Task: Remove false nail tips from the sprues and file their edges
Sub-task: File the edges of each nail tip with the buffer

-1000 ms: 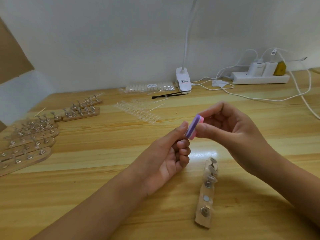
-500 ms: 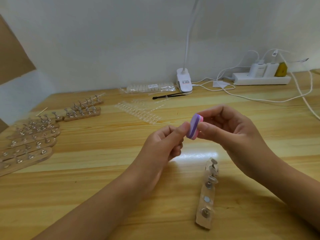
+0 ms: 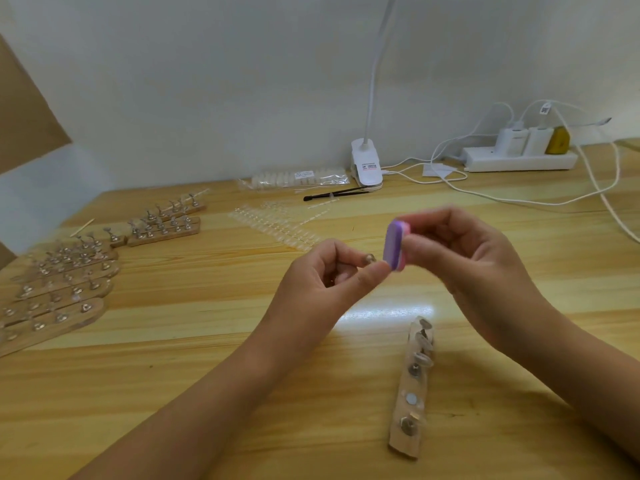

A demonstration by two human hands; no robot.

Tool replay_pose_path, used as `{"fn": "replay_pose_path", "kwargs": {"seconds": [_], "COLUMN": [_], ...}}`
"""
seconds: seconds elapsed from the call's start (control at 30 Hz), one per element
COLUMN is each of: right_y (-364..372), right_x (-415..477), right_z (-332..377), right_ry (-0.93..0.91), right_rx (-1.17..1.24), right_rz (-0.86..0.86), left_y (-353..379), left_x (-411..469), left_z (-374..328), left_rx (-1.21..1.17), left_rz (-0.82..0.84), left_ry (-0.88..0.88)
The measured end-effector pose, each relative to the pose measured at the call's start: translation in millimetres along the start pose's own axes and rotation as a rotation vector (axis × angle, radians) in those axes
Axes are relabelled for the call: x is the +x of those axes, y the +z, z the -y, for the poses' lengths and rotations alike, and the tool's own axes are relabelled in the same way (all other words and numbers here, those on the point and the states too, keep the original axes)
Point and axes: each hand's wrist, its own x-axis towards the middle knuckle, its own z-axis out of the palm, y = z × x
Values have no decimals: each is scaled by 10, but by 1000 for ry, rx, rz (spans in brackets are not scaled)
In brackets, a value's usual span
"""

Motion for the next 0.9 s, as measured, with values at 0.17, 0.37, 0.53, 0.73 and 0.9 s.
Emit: {"fn": "replay_pose_path", "kwargs": {"seconds": [0.17,0.37,0.53,0.73,0.9], "right_y": [-183,-218,-198,-143,-180], "right_x": [89,96,61,48,56], "right_z": [66,128,147,30,63], "right_ry": [-12,127,172,92,57], "right_rx": [26,-170,-269,-221,-274], "right_rz": [-94,264,468,347,392], "left_y": [57,-44,-51,53,21], "left_x": [-54,-22,-21,-69,-53], "left_z": [65,38,18,55,4], "left_rx": [284,510,415,455,325], "left_rz": [132,35,-10,144,114], "left_ry": [157,368,335,308,262]}}
